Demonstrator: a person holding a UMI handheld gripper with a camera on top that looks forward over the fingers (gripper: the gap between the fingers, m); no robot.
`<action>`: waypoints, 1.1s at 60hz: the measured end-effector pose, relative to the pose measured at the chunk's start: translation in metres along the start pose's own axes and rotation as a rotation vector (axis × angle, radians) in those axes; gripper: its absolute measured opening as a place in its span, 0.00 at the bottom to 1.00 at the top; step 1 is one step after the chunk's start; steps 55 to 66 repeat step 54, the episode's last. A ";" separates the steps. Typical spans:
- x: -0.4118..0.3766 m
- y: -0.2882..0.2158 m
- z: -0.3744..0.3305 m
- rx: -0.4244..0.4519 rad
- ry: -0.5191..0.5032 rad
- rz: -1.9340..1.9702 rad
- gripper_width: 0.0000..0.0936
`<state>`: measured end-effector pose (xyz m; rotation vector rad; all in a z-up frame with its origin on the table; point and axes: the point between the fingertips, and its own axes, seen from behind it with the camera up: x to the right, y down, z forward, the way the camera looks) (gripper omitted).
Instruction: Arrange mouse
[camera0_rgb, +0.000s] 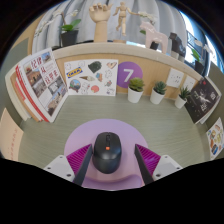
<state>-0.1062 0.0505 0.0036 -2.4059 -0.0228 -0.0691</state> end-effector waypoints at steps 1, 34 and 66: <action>0.000 -0.003 -0.006 0.006 0.000 0.005 0.91; -0.021 -0.032 -0.290 0.247 0.048 0.042 0.92; -0.046 0.013 -0.350 0.263 0.033 0.055 0.91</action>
